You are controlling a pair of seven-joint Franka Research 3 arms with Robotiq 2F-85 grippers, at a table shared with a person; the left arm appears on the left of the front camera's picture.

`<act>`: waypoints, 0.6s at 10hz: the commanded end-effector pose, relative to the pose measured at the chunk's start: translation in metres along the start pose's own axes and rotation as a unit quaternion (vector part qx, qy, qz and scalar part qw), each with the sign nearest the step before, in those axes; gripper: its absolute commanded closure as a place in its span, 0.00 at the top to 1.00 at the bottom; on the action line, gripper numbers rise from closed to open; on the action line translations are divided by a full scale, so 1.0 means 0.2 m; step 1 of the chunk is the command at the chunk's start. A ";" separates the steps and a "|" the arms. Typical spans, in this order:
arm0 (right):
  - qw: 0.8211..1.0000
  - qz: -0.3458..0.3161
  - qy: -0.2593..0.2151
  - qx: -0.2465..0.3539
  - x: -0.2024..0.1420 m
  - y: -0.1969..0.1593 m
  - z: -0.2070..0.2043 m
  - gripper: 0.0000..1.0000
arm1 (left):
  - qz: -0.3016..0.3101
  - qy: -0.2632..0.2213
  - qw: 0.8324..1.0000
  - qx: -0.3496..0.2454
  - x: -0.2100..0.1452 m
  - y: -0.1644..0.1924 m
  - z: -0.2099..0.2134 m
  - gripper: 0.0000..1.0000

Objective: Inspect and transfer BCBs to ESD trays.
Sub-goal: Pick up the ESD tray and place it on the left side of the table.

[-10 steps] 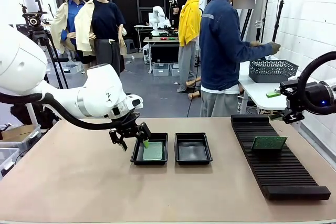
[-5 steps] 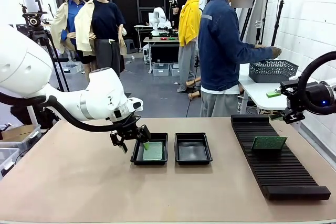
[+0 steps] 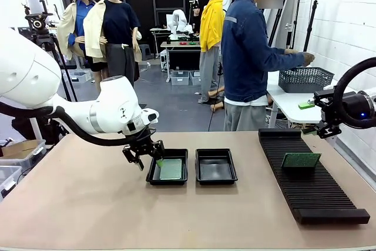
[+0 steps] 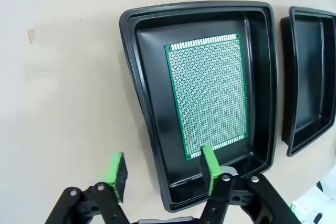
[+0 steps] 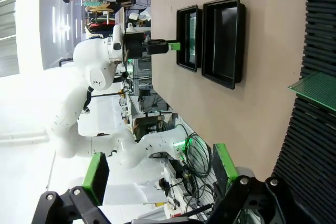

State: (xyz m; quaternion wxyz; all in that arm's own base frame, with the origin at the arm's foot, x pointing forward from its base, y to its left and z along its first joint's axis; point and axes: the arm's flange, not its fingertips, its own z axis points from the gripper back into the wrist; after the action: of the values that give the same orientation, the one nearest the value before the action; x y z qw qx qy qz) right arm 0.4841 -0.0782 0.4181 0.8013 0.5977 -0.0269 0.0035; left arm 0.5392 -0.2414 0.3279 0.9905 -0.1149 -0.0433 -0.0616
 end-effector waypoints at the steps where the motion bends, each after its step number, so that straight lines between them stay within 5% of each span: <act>1: 1.000 0.000 -0.004 -0.002 -0.01 0.00 0.00 1.00 | 0.012 -0.001 1.000 0.011 0.03 -0.01 0.00 0.39; 3: 1.000 0.000 -0.004 -0.002 -0.01 0.00 0.00 1.00 | 0.013 0.003 1.000 0.006 0.02 0.00 -0.01 0.07; 6: 1.000 0.000 -0.004 -0.002 -0.01 0.00 0.00 1.00 | 0.013 0.009 1.000 0.002 0.03 0.00 -0.01 0.00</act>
State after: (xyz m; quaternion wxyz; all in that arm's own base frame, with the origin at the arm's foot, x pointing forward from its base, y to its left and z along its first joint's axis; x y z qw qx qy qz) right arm 0.4841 -0.0783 0.4181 0.8013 0.5977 -0.0269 0.0034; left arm 0.5391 -0.2411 0.3258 0.9908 -0.1144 -0.0389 -0.0609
